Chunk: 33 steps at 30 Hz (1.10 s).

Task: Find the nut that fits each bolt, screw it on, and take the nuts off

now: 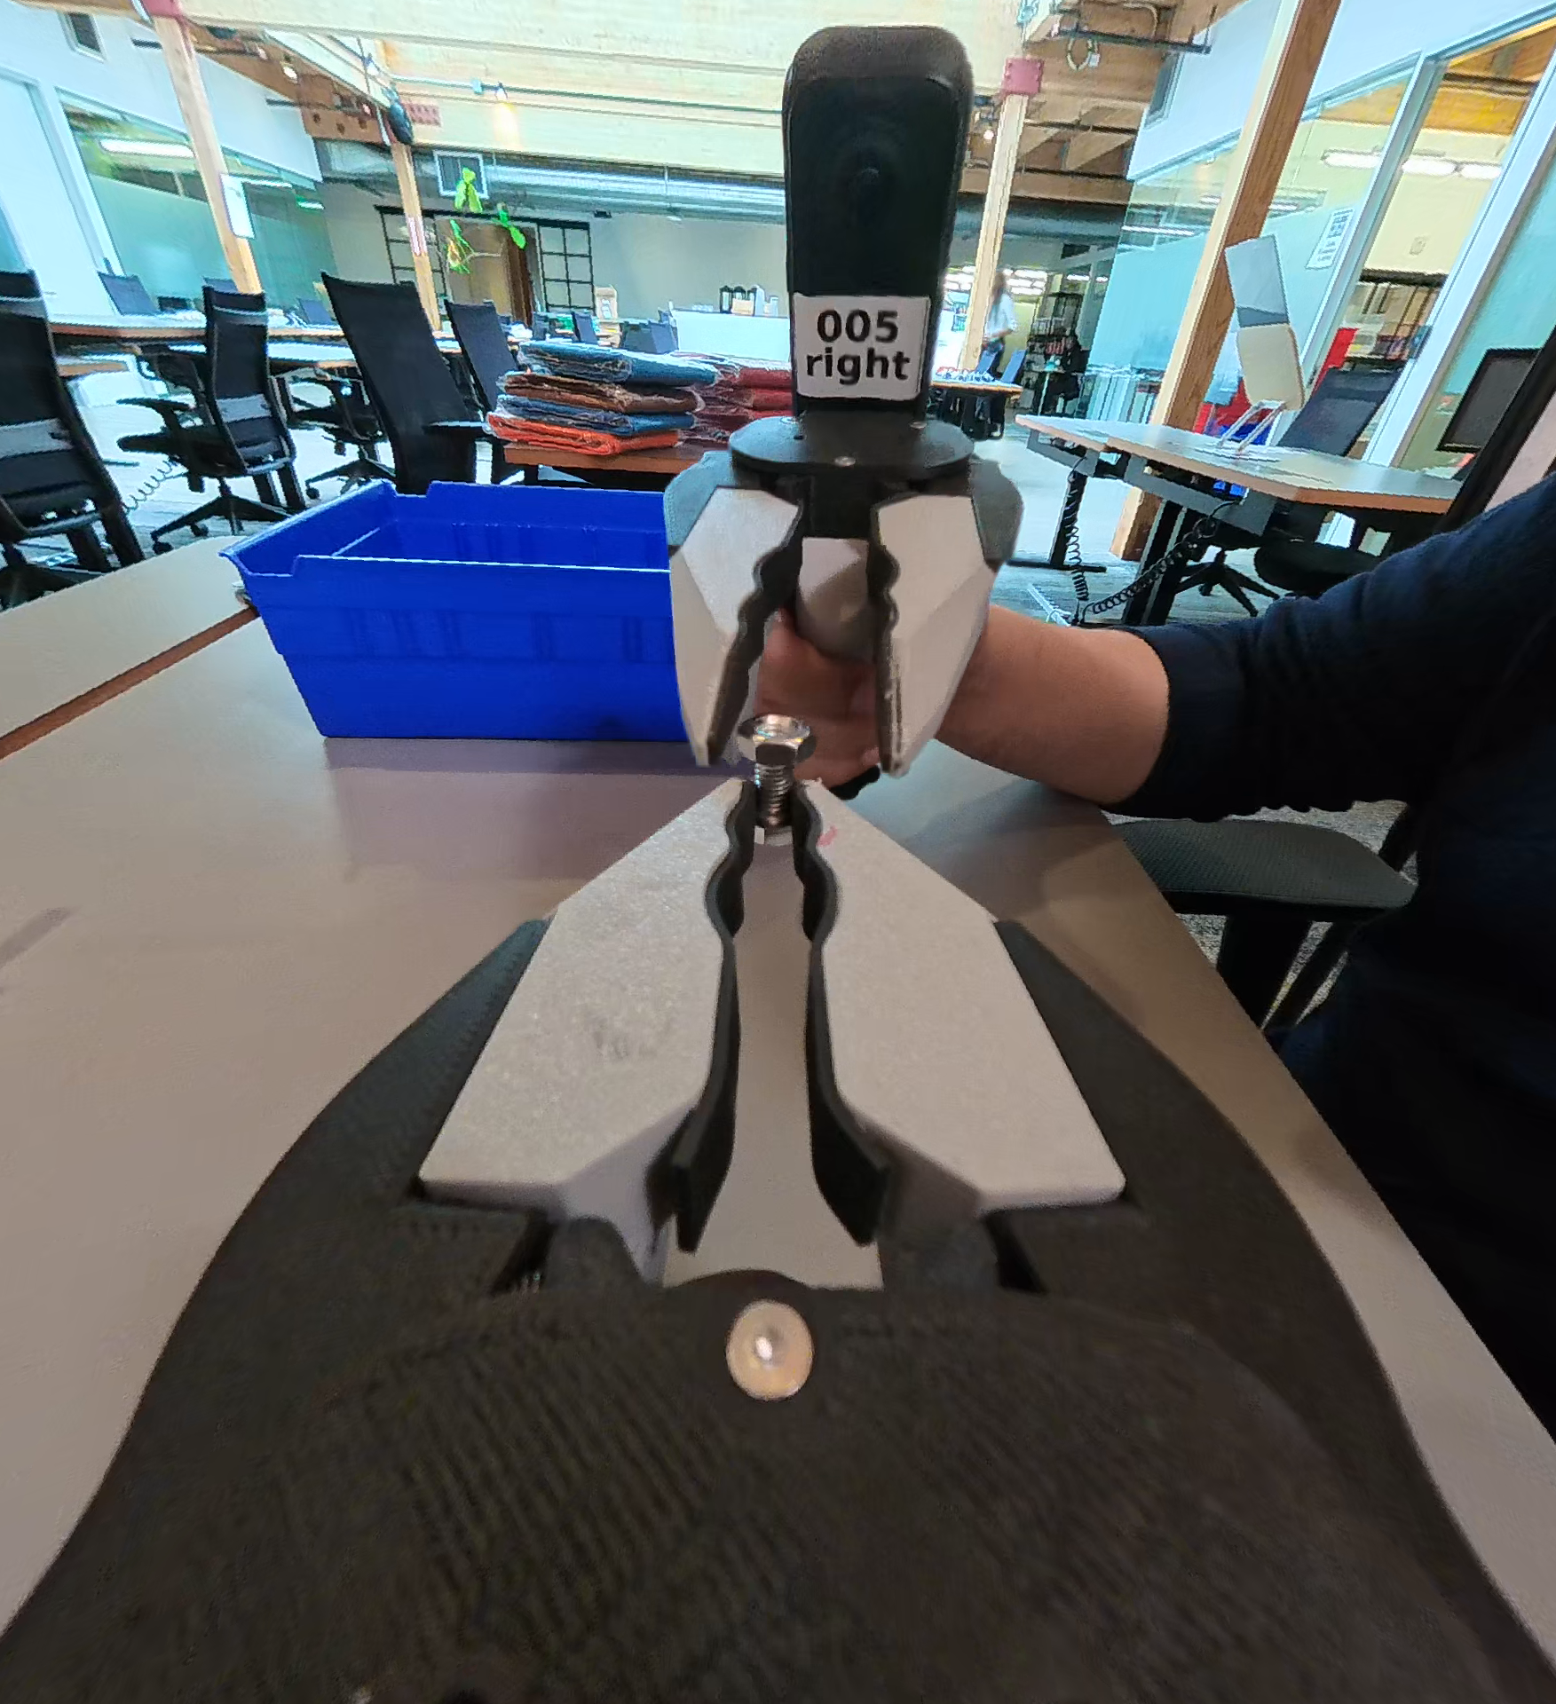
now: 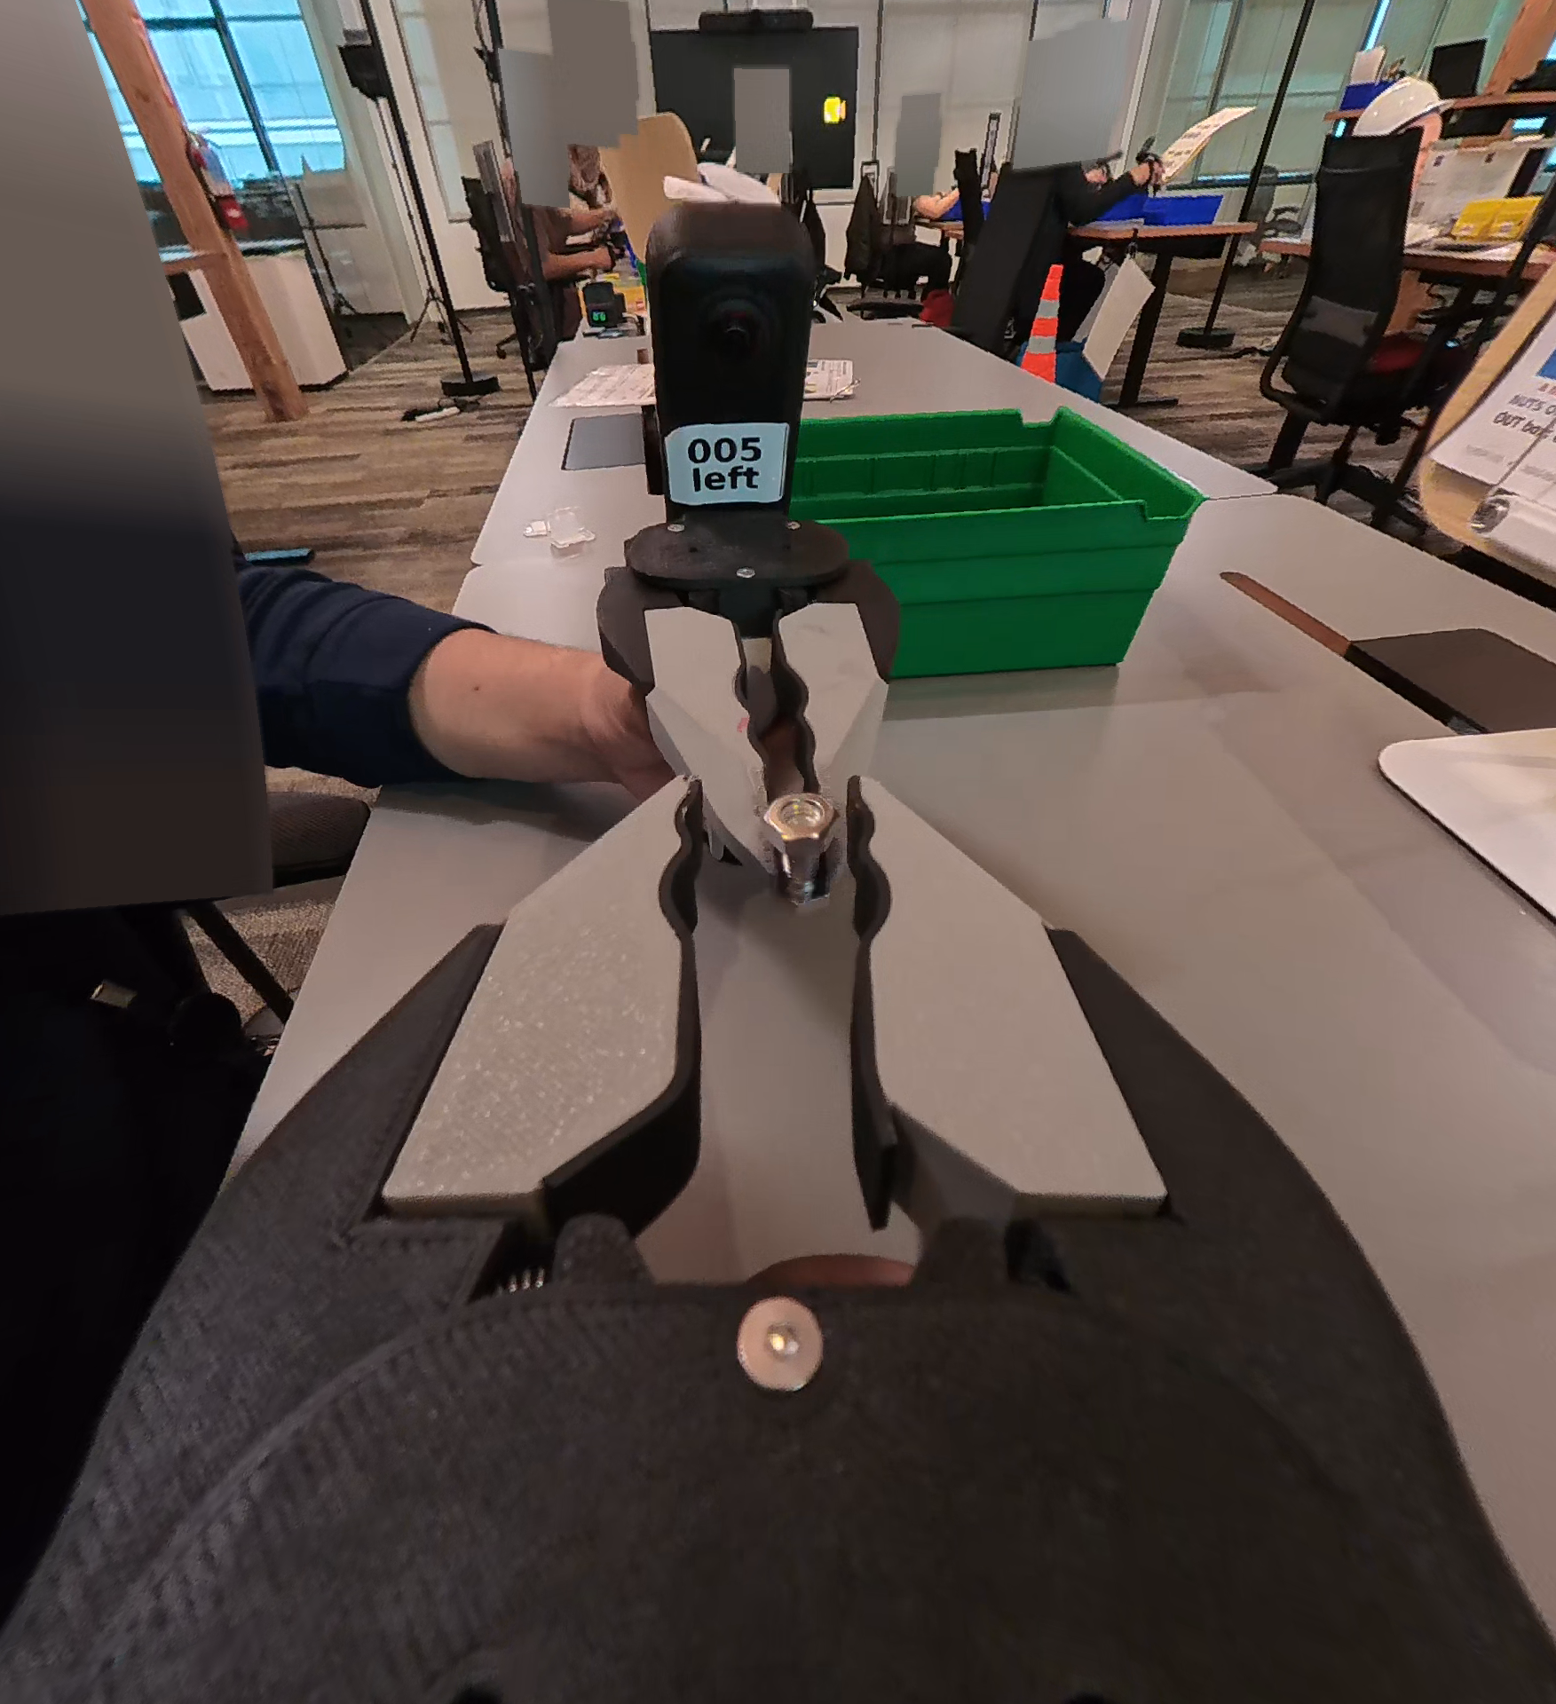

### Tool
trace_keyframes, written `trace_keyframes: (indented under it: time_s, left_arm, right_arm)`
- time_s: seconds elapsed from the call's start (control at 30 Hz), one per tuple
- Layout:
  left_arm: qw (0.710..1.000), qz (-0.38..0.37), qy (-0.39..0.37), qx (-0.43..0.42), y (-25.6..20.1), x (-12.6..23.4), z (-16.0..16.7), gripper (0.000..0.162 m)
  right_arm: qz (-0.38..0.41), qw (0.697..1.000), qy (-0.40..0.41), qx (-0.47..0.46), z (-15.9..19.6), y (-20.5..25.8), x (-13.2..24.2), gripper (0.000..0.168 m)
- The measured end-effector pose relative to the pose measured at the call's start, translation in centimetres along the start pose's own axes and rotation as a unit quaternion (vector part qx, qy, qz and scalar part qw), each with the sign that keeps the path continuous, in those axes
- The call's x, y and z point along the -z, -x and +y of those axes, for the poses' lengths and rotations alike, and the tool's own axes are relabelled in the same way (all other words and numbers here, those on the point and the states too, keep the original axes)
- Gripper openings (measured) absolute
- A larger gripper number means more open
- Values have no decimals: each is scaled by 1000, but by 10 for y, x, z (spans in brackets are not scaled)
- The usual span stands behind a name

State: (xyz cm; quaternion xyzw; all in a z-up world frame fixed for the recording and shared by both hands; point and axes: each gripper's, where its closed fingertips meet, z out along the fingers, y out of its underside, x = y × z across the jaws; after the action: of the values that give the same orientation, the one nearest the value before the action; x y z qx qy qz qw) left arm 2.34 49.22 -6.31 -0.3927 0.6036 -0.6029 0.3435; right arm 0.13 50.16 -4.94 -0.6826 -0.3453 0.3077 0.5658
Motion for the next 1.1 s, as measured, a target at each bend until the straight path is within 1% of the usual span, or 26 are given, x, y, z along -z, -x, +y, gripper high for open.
trace_keyframes:
  time_s: [0.13,0.47,0.63,0.77,0.93,1.0,1.03,1.1]
  left_arm:
    - [1000,-1,0,-1,1,1,0,5]
    - [1000,-7,-2,2,4,2,-1,5]
    - [1000,-2,0,2,2,0,0,5]
    - [1000,-7,-1,-1,2,1,-1,5]
    - [1000,-20,-6,2,8,5,-3,5]
    - [1000,-23,-7,4,10,6,-3,5]
    - [1000,-22,-8,6,10,6,-3,5]
    - [1000,-18,-5,7,9,4,-2,5]
  right_arm:
    - [-3,1000,3,-1,2,2,-2,29]
    - [8,1000,-4,-3,1,-3,8,26]
    - [10,1000,-8,-8,-1,-4,1,31]
    - [3,1000,-1,-3,2,0,-5,30]
    - [13,1000,-7,-8,2,-4,6,30]
    - [13,1000,-13,-11,0,-5,10,25]
    - [16,1000,-18,-14,-1,-7,11,26]
    - [25,999,-25,-25,-4,-11,7,32]
